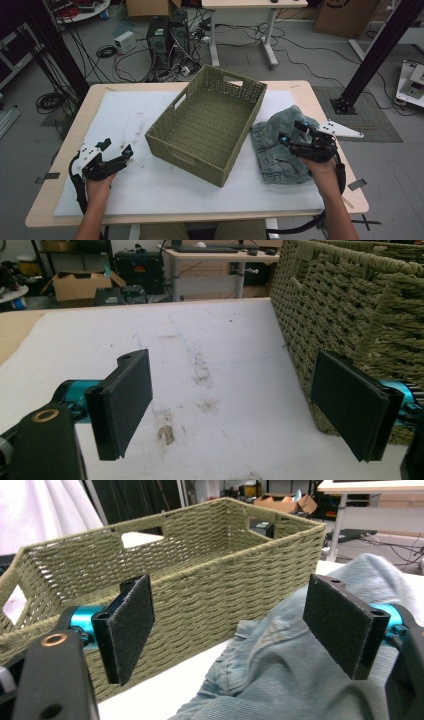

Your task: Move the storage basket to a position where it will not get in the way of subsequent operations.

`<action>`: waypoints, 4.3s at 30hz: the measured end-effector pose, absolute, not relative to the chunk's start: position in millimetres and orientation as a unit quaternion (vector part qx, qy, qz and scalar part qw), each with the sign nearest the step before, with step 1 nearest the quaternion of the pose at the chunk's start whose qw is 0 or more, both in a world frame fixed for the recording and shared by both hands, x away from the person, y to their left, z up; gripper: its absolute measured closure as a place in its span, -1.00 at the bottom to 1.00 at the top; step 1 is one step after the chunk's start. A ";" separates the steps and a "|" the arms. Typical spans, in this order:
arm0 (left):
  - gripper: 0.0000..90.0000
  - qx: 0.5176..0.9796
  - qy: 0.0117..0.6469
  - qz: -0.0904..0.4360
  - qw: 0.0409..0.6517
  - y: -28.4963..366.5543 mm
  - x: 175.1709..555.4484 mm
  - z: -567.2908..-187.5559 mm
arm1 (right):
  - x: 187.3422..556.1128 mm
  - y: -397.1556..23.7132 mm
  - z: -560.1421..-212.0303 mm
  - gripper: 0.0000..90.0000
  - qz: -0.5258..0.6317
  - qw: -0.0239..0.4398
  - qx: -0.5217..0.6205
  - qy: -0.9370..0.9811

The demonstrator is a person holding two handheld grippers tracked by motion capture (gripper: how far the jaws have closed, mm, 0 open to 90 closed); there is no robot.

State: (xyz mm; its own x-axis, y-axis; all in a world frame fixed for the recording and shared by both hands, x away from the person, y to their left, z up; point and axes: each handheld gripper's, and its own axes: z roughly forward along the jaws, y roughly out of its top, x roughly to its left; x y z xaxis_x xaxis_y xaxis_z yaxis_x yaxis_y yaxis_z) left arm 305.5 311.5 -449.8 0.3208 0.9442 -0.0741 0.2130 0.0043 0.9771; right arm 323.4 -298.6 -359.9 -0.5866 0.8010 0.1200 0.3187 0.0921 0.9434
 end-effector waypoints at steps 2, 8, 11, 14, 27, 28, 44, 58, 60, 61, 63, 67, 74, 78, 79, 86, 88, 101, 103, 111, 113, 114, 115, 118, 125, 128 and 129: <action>-0.61 0.616 0.474 0.341 0.528 313.5 305.6 -449.3 | 324.0 -292.2 -360.6 -0.54 0.536 0.220 0.396 0.713; -0.61 0.620 0.465 0.335 0.536 319.4 302.2 -443.2 | 326.7 -270.8 -367.5 -0.54 0.526 0.202 0.384 0.731; -0.61 0.625 0.454 0.331 0.542 319.3 299.8 -438.1 | 328.0 -259.9 -370.3 -0.54 0.524 0.194 0.377 0.739; -0.61 0.631 0.444 0.328 0.545 317.9 297.2 -434.5 | 328.8 -250.2 -372.2 -0.54 0.523 0.185 0.372 0.744; -0.61 0.669 0.394 0.292 0.558 296.8 301.2 -429.4 | 339.7 -211.2 -383.0 -0.54 0.504 0.157 0.378 0.761; -0.61 0.671 0.391 0.291 0.559 295.6 301.3 -429.4 | 340.9 -207.7 -383.6 -0.54 0.502 0.154 0.377 0.763; -0.61 0.686 0.380 0.269 0.558 285.4 304.4 -435.4 | 354.9 -205.1 -380.8 -0.59 0.508 0.117 0.380 0.764; -0.60 0.700 0.357 0.253 0.564 272.3 316.7 -428.2 | 362.9 -188.5 -363.5 -0.43 0.482 0.136 0.421 0.756; -0.60 0.705 0.352 0.251 0.562 267.3 319.3 -428.2 | 368.0 -181.6 -366.3 -0.42 0.455 0.138 0.440 0.762; -0.60 0.706 0.351 0.250 0.563 265.0 320.8 -428.4 | 371.0 -179.6 -367.8 -0.37 0.456 0.131 0.446 0.759; -0.60 0.709 0.348 0.249 0.561 261.1 323.9 -428.5 | 375.7 -176.4 -369.5 -0.28 0.455 0.120 0.449 0.760; -0.60 0.717 0.340 0.240 0.559 252.6 329.3 -430.2 | 379.5 -170.6 -370.5 -0.27 0.447 0.119 0.445 0.767; -0.58 0.718 0.338 0.245 0.557 247.8 328.3 -432.3 | 388.6 -170.5 -369.6 -0.28 0.446 0.104 0.422 0.783; -0.58 0.712 0.346 0.249 0.557 255.2 322.4 -432.6 | 397.4 -163.1 -368.7 -0.28 0.443 0.096 0.409 0.792; -0.58 0.711 0.347 0.251 0.557 258.2 320.4 -432.9 | 399.7 -160.2 -368.4 -0.28 0.442 0.093 0.405 0.795; -0.57 0.704 0.357 0.259 0.556 275.7 306.6 -432.6 | 417.8 -137.7 -369.3 -0.27 0.447 0.084 0.376 0.807; -0.57 0.704 0.359 0.261 0.555 278.9 303.2 -432.0 | 422.4 -132.1 -370.3 -0.27 0.450 0.085 0.370 0.808; -0.57 0.695 0.373 0.267 0.554 296.0 283.1 -431.4 | 445.0 -94.8 -372.4 -0.28 0.454 0.091 0.357 0.811; -0.57 0.695 0.374 0.267 0.553 296.0 280.8 -431.1 | 448.4 -91.0 -372.7 -0.27 0.456 0.089 0.358 0.810; -0.57 0.700 0.372 0.265 0.549 290.8 274.3 -429.5 | 459.2 -86.5 -376.6 -0.23 0.470 0.089 0.363 0.800; -0.57 0.700 0.372 0.266 0.548 289.8 273.2 -429.4 | 459.8 -86.7 -377.1 -0.22 0.471 0.090 0.364 0.799; -0.57 0.701 0.371 0.266 0.548 289.3 272.9 -429.3 | 459.7 -86.8 -377.0 -0.22 0.471 0.090 0.365 0.798; -0.57 0.702 0.370 0.267 0.547 289.0 272.6 -429.2 | 459.2 -87.0 -376.6 -0.22 0.470 0.090 0.367 0.798; -0.57 0.698 0.373 0.270 0.548 288.8 272.5 -429.9 | 453.9 -88.6 -372.5 -0.24 0.466 0.094 0.381 0.793; -0.58 0.692 0.378 0.275 0.551 287.1 276.9 -429.8 | 426.0 -95.8 -363.0 -0.14 0.458 0.106 0.374 0.800; -0.58 0.691 0.378 0.276 0.550 284.5 276.7 -429.6 | 421.3 -92.8 -362.7 -0.18 0.449 0.107 0.357 0.812; -0.58 0.690 0.380 0.276 0.550 283.8 276.2 -429.6 | 421.6 -93.2 -362.7 -0.18 0.451 0.103 0.358 0.811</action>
State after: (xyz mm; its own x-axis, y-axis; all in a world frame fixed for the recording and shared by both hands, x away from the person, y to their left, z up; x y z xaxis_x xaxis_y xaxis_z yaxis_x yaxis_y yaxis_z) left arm 276.2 283.8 -429.6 0.5580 0.8290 -0.0373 0.2205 -0.1048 0.9697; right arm 421.6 -93.2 -362.7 -0.7220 0.6740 0.1565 0.4890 0.3370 0.8045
